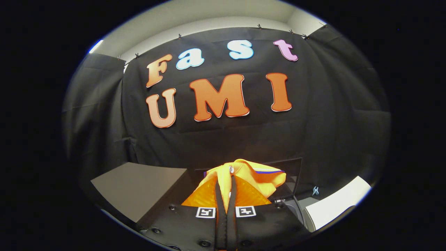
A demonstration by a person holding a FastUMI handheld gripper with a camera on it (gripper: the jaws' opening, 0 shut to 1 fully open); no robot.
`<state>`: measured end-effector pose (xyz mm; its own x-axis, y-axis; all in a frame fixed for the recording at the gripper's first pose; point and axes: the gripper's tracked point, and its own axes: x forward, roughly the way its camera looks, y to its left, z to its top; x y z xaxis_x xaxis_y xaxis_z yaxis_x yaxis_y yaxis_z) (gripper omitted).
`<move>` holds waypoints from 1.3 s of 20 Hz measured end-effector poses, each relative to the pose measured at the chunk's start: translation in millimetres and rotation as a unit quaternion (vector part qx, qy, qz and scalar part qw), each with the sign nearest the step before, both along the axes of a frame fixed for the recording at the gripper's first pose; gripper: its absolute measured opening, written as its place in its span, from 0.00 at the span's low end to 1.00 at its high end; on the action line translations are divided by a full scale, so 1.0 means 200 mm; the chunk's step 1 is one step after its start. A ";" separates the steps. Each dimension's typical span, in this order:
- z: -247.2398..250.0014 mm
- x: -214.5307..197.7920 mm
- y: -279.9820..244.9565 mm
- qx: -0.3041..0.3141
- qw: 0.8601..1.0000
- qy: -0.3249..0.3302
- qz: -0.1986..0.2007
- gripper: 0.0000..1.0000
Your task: Put the clothes into the washing machine and then close the washing machine lid.
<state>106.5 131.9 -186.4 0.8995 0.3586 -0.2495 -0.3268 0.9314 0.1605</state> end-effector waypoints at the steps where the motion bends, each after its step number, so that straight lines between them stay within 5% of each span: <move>1: -0.06 0.02 -0.01 -0.001 1.000 0.008 0.000 0.08; 13: -0.96 0.21 -0.04 -0.047 0.990 0.132 0.000 0.08; 26: -1.48 0.32 -0.06 -0.050 0.970 0.236 -0.011 0.08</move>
